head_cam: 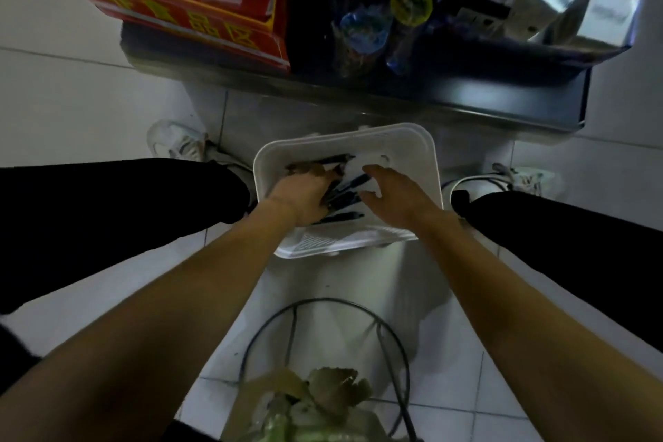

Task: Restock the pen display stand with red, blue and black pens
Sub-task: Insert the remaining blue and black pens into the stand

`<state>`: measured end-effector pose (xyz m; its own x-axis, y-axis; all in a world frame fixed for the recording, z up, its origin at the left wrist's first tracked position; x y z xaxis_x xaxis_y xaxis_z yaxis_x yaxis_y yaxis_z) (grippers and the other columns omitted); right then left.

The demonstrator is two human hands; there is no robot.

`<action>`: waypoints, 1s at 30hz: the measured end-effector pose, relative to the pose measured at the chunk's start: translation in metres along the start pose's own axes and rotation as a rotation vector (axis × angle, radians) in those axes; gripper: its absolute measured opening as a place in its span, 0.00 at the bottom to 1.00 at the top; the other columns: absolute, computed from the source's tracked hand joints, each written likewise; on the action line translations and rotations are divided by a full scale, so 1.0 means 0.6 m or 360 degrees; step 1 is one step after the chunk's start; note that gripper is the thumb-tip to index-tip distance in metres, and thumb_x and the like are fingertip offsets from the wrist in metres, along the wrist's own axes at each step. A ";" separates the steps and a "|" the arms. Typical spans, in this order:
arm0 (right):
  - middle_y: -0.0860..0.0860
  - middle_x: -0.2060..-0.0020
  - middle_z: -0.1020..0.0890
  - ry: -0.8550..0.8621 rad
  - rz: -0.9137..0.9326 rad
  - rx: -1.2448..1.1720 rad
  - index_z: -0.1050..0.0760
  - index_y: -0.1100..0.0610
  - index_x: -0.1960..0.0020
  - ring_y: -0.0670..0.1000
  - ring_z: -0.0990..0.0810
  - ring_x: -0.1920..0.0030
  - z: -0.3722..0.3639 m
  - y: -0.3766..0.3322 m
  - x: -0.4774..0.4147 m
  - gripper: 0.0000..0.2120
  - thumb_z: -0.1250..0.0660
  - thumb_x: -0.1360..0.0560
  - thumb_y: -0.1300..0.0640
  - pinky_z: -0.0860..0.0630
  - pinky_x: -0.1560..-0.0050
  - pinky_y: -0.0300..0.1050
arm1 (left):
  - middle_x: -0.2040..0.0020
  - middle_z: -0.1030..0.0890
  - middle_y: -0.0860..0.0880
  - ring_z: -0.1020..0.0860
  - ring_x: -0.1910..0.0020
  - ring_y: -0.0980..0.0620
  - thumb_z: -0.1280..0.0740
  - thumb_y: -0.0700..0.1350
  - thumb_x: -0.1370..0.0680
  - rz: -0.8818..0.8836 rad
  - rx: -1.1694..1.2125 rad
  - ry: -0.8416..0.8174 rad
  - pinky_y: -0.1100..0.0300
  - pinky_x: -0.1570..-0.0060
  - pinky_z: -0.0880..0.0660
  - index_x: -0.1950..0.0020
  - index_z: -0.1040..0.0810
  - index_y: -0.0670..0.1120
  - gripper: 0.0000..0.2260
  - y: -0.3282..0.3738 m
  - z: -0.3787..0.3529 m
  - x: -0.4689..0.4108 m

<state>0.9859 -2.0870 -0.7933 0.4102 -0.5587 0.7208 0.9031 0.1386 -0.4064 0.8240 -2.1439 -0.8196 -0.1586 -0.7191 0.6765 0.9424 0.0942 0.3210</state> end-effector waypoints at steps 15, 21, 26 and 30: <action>0.55 0.29 0.32 0.0199 -0.0306 -0.0611 0.47 0.49 0.22 0.56 0.30 0.31 -0.051 0.044 -0.057 0.30 0.39 0.20 0.58 0.34 0.30 0.50 | 0.23 0.51 0.41 0.51 0.25 0.37 0.31 0.59 0.30 0.0158 -0.0189 0.0135 0.39 0.27 0.56 0.22 0.60 0.47 0.49 -0.013 -0.095 -0.065; 0.57 0.29 0.32 0.0302 -0.0357 -0.0620 0.45 0.51 0.23 0.57 0.30 0.32 -0.052 0.042 -0.068 0.29 0.39 0.20 0.59 0.34 0.29 0.52 | 0.23 0.50 0.41 0.50 0.24 0.38 0.28 0.52 0.31 0.0226 -0.0238 0.0069 0.38 0.29 0.51 0.21 0.59 0.47 0.49 -0.005 -0.084 -0.070; 0.55 0.29 0.33 0.0339 -0.0351 -0.0701 0.44 0.51 0.23 0.56 0.31 0.30 -0.056 0.046 -0.065 0.29 0.39 0.21 0.59 0.34 0.28 0.53 | 0.25 0.44 0.41 0.45 0.26 0.39 0.28 0.49 0.31 0.0213 -0.0264 0.0062 0.39 0.30 0.45 0.22 0.52 0.47 0.45 -0.006 -0.070 -0.069; 0.55 0.29 0.32 0.0355 -0.0355 -0.0753 0.43 0.51 0.23 0.55 0.31 0.30 -0.059 0.045 -0.062 0.28 0.38 0.20 0.59 0.33 0.29 0.51 | 0.29 0.37 0.41 0.36 0.31 0.39 0.32 0.40 0.26 0.0368 -0.0106 0.0090 0.44 0.34 0.37 0.26 0.42 0.44 0.32 -0.010 -0.077 -0.072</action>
<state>0.9905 -2.0912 -0.8511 0.1326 -0.6989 0.7028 0.7883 -0.3555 -0.5023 0.8391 -2.1452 -0.8817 0.0783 -0.7212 0.6883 0.9693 0.2166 0.1166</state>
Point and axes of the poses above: each hand's wrist, its own x-axis away from the middle knuckle, its own z-axis out of the back of the hand, y = z × x, the point moved 2 cm from there along -x, towards the middle knuckle
